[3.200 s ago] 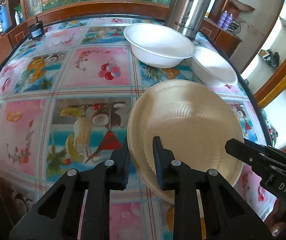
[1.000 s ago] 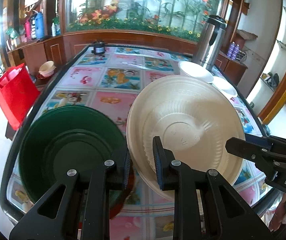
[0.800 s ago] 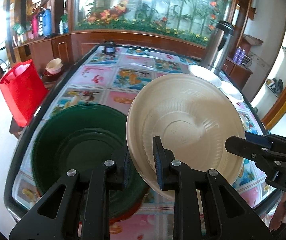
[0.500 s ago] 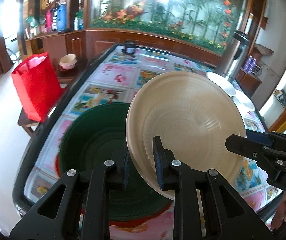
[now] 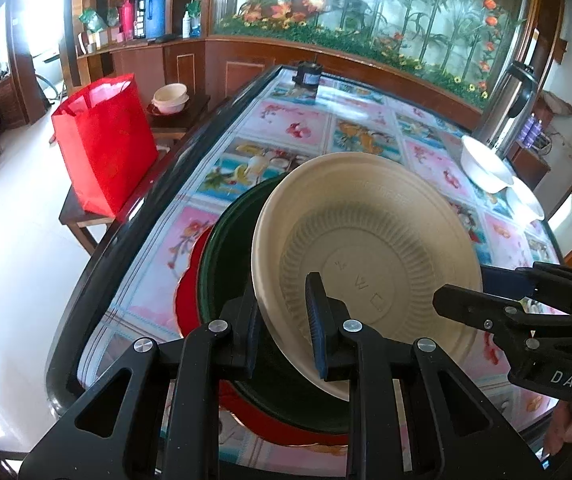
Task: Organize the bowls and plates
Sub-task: 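Carry the beige plate with both tools over the green basin, then lower the beige plate into the green basin and open both tools, then move both tools to the white foam bowls beside the thermos, then close both tools on a white bowl rim and lift it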
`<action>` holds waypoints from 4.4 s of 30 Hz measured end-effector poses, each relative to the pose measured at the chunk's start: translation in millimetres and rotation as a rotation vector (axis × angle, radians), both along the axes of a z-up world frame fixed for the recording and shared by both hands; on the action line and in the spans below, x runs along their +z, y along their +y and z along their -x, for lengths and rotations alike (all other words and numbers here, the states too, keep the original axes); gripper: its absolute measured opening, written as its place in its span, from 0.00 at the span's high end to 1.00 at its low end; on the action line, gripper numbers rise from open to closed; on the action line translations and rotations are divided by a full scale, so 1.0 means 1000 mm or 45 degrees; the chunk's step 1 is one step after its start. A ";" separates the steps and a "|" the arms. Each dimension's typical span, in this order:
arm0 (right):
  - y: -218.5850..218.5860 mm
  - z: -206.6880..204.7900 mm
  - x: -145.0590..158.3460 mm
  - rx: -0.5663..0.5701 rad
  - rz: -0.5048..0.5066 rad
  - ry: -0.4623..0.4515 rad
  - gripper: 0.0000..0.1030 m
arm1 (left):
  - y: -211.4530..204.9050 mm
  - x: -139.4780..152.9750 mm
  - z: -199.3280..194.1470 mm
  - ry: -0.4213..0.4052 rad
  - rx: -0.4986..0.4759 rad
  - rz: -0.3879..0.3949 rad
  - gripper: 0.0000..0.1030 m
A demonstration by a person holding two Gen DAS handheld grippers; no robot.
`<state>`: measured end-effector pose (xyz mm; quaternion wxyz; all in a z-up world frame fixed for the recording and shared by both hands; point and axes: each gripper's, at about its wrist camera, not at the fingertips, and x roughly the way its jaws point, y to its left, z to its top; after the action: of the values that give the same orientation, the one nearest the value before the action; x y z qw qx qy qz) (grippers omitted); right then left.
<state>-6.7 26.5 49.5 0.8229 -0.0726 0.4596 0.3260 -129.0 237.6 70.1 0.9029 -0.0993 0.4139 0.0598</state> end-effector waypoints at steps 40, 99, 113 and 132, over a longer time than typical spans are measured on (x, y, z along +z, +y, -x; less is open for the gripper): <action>-0.017 0.004 0.001 -0.052 -0.066 0.017 0.44 | -0.004 0.007 0.006 -0.066 0.016 -0.076 0.59; -0.299 -0.197 0.034 -0.619 -0.163 -0.018 0.33 | -0.263 0.019 -0.249 0.049 -0.230 0.030 0.49; -0.306 -0.310 0.007 -0.518 -0.121 0.113 0.38 | -0.283 -0.007 -0.330 0.171 -0.097 0.072 0.49; -0.272 -0.292 -0.021 -0.363 -0.113 0.203 0.72 | -0.267 -0.034 -0.321 0.238 -0.113 0.073 0.82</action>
<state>284.8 -245.1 28.9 0.8242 0.0557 0.5142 0.2306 192.3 -29.4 35.9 0.8589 -0.1005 0.5019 0.0168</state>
